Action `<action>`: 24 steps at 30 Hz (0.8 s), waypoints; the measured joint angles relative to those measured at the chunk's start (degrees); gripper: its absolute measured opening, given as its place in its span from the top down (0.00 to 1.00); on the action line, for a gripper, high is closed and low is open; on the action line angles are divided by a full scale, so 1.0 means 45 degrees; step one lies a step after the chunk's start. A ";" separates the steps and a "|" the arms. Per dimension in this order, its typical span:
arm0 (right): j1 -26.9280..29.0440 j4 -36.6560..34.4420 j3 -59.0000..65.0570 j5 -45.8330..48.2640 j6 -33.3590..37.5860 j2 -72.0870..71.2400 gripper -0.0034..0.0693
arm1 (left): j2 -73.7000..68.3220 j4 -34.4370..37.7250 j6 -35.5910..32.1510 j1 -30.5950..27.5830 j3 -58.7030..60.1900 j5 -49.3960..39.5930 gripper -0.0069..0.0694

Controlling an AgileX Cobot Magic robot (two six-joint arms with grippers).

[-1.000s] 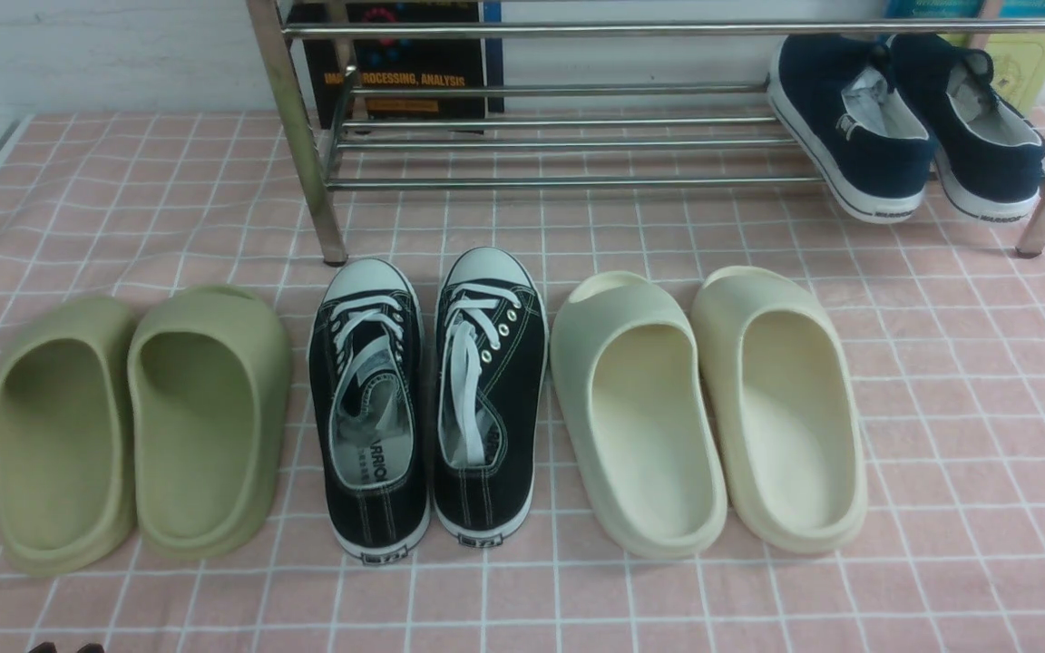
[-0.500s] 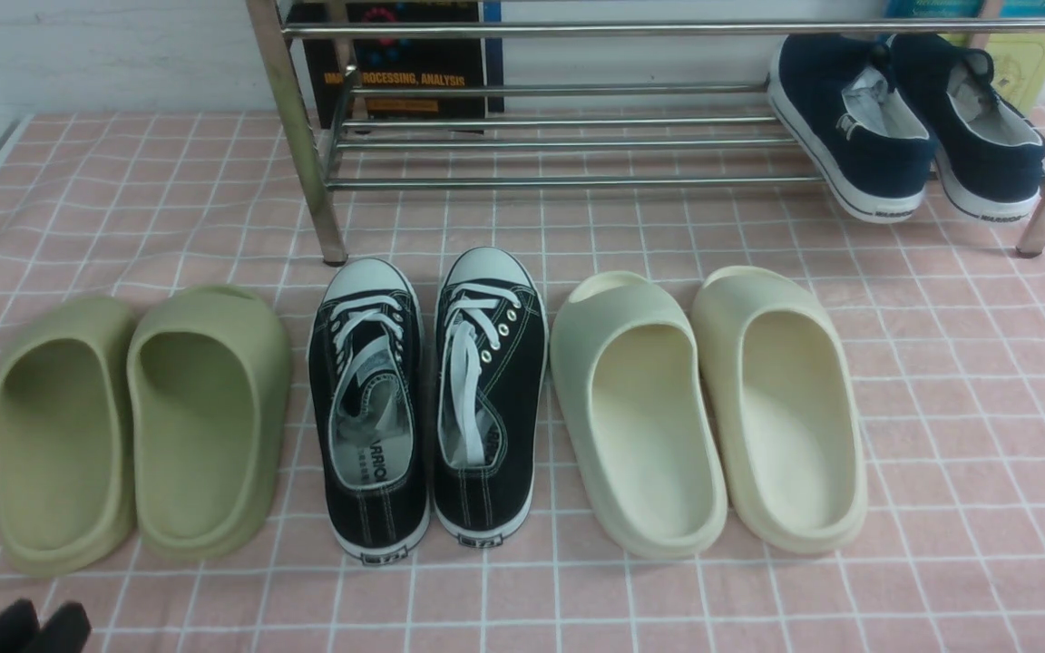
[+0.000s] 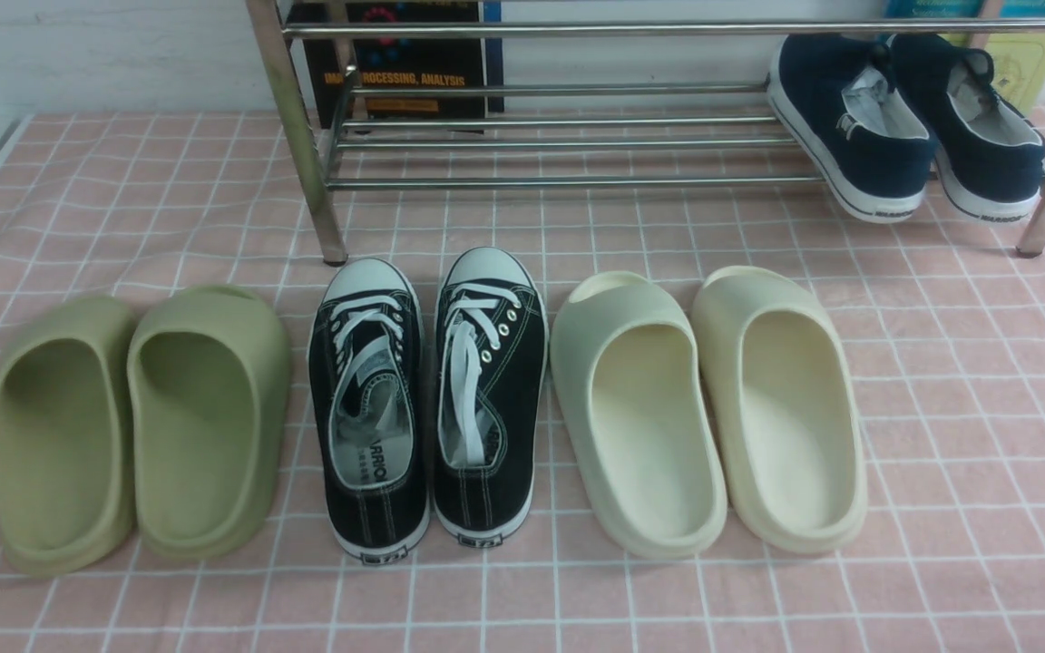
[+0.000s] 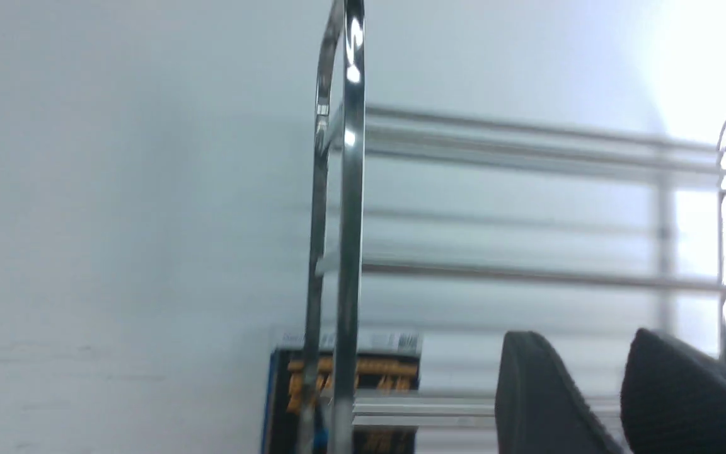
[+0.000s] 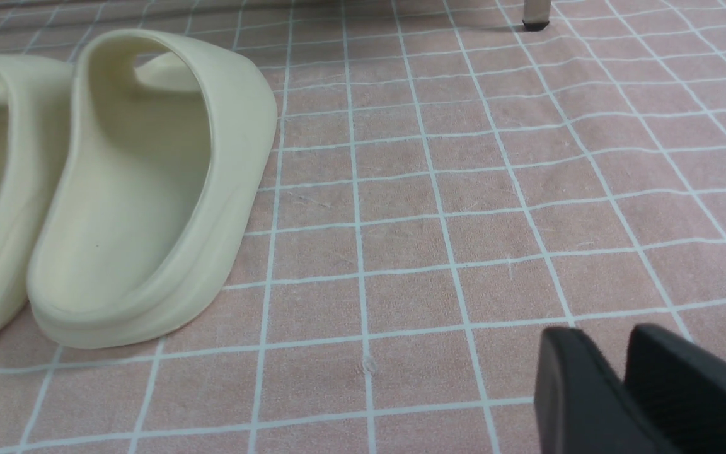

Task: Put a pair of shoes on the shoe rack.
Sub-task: Use the left arm to grab the shoe closest to it

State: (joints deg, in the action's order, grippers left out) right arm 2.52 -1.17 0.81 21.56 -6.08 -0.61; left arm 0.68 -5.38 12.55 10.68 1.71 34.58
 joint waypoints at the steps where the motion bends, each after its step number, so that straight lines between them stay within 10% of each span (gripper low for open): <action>1: 0.0000 0.0000 0.0000 0.0000 0.0000 0.0000 0.76 | 0.0000 0.0290 0.0535 0.0000 0.0000 0.0357 0.60; 11: 0.0000 0.0000 0.0000 0.0000 0.0011 0.0000 0.74 | -0.1466 0.1059 0.0490 0.0000 -0.5528 -0.7038 0.89; 24: 0.0000 0.0000 0.0000 0.0000 0.0011 0.0000 0.72 | -1.1236 0.2764 -0.1283 0.0000 -1.0790 -1.4795 0.91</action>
State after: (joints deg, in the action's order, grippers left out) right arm 2.52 -1.17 0.81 21.56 -6.03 -0.61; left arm -49.88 7.06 6.78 10.68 -46.84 -32.00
